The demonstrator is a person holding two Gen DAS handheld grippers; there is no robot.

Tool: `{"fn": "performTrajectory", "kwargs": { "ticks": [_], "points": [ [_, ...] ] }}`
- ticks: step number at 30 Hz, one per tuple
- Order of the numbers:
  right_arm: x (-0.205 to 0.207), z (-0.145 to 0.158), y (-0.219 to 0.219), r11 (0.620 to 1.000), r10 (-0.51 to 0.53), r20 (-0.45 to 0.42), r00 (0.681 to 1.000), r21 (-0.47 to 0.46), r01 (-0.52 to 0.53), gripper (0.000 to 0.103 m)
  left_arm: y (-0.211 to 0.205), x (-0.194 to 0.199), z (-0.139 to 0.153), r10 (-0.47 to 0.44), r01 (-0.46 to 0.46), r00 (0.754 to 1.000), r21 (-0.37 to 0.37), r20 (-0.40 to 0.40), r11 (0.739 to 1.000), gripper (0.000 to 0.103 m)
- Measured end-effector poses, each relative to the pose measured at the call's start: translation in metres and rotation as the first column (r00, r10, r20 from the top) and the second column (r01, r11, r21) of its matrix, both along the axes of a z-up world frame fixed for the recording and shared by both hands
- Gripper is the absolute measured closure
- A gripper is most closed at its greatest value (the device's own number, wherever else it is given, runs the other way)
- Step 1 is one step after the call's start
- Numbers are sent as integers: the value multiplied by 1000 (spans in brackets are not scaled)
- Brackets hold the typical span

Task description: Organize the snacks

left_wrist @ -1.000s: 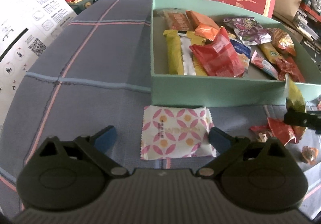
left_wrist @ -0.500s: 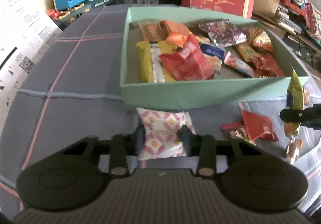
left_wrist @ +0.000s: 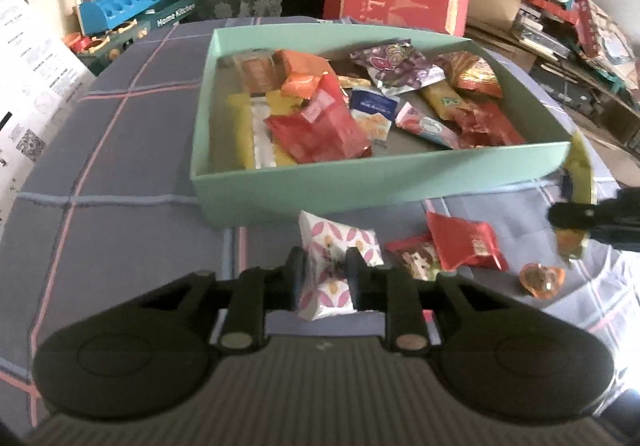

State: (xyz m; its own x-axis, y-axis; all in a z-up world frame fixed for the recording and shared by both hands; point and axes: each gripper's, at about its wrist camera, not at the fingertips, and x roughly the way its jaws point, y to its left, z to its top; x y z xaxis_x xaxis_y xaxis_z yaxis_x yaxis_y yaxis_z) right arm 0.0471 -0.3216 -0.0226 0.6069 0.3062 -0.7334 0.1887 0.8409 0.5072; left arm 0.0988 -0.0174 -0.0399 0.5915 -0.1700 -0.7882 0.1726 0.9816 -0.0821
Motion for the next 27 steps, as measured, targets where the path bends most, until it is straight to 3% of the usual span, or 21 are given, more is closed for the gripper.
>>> {"fn": "performTrajectory", "kwargs": {
  "ticks": [4,5,6,9,13,18,20,22,24,25,27],
  "points": [
    [-5,3,-8,1000,-19,7,1000,-1,19,87,-6,11,-5,15,-15,1000,18,-3,1000,79],
    [-6,3,-9,1000,-25,8,1000,0,25,87,-8,13,-6,4,-4,1000,8,-15,1000,84],
    [-8,3,-11,999,-32,9,999,2,32,87,-12,12,-6,-20,20,1000,-1,-21,1000,103],
    [-11,5,-16,999,-48,19,999,11,48,87,-25,-1,6,-55,53,997,33,48,998,103],
    [-12,7,-19,998,-57,33,998,23,56,87,-33,-11,24,-95,94,992,16,87,995,103],
    [-11,5,-16,999,-48,32,998,25,47,87,-29,-10,27,-111,111,992,6,67,994,102],
    [-12,4,-15,999,-42,27,999,24,41,87,-22,-7,19,-84,84,996,3,29,996,93],
    [-12,3,-14,999,-39,22,999,24,39,87,-18,-5,10,-86,85,996,25,7,996,55],
    [-11,3,-14,999,-41,19,999,23,40,87,-17,-4,5,-108,107,994,72,15,992,35],
    [-12,4,-14,999,-42,20,999,23,41,87,-17,-2,3,-111,110,994,86,4,990,31],
    [-12,2,-14,999,-43,19,999,20,43,87,-15,6,-1,-97,99,994,43,-47,994,31]
  ]
}}
